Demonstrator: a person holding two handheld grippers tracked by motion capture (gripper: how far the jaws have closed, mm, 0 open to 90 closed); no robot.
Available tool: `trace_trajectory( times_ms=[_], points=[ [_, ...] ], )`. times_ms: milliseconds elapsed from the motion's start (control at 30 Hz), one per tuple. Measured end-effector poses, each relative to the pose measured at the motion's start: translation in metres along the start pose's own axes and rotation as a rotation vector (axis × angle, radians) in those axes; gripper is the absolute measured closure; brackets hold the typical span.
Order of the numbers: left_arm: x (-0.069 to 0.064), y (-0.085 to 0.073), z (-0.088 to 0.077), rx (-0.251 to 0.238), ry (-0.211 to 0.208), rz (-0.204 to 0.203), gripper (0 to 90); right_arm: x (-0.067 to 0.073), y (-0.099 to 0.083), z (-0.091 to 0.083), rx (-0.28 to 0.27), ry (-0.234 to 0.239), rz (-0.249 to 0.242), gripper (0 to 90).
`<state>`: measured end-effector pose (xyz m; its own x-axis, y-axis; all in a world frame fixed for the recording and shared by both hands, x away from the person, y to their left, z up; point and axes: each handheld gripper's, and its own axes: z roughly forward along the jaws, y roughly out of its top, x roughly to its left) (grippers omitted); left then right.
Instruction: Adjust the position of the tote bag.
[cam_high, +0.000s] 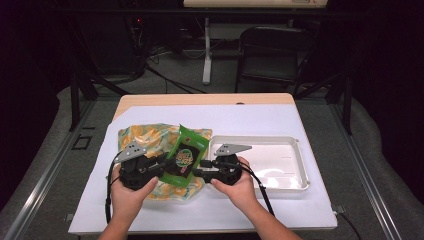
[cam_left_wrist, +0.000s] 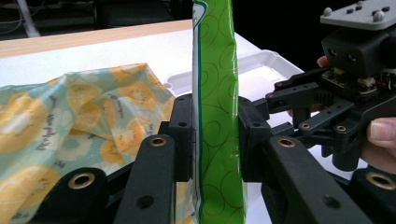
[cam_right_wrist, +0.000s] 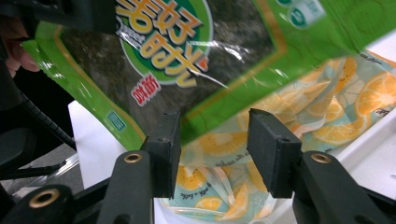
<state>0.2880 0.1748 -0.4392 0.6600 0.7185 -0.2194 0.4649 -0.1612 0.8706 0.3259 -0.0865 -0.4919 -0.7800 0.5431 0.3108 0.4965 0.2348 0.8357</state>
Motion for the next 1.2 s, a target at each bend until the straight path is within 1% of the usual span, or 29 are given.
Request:
trace_trajectory(
  times_ms=[133, 300, 567, 800, 867, 933, 967, 1033, 1200],
  points=[
    [0.000, -0.002, 0.003, -0.002, -0.002, -0.003, 72.4, -0.001, 0.000, 0.000, 0.001, -0.003, 0.006, 54.0],
    [0.004, -0.005, 0.005, -0.001, -0.018, -0.037, 72.4, -0.004, -0.001, -0.001, -0.005, 0.001, 0.037, 56.0],
    [0.005, -0.007, 0.009, 0.008, -0.022, -0.040, 72.4, -0.006, -0.001, -0.004, -0.012, -0.021, 0.057, 61.6],
    [0.004, -0.009, 0.012, 0.021, -0.031, -0.049, 72.0, -0.009, -0.001, -0.009, -0.045, -0.044, 0.086, 70.1],
    [0.004, -0.009, 0.013, 0.030, -0.035, -0.046, 71.9, -0.009, 0.000, -0.011, -0.068, -0.047, 0.108, 72.3],
    [0.003, -0.010, 0.015, 0.033, -0.037, -0.043, 71.8, -0.011, 0.001, -0.014, -0.073, -0.051, 0.112, 74.2],
    [0.003, -0.010, 0.016, 0.037, -0.038, -0.040, 71.8, -0.011, 0.001, -0.014, -0.089, -0.054, 0.123, 75.0],
    [0.002, -0.011, 0.018, 0.041, -0.040, -0.037, 71.9, -0.013, 0.001, -0.016, -0.095, -0.060, 0.133, 76.7],
    [-0.001, -0.013, 0.021, 0.054, -0.045, -0.032, 71.9, -0.015, 0.001, -0.021, -0.115, -0.073, 0.139, 80.4]
  ],
)
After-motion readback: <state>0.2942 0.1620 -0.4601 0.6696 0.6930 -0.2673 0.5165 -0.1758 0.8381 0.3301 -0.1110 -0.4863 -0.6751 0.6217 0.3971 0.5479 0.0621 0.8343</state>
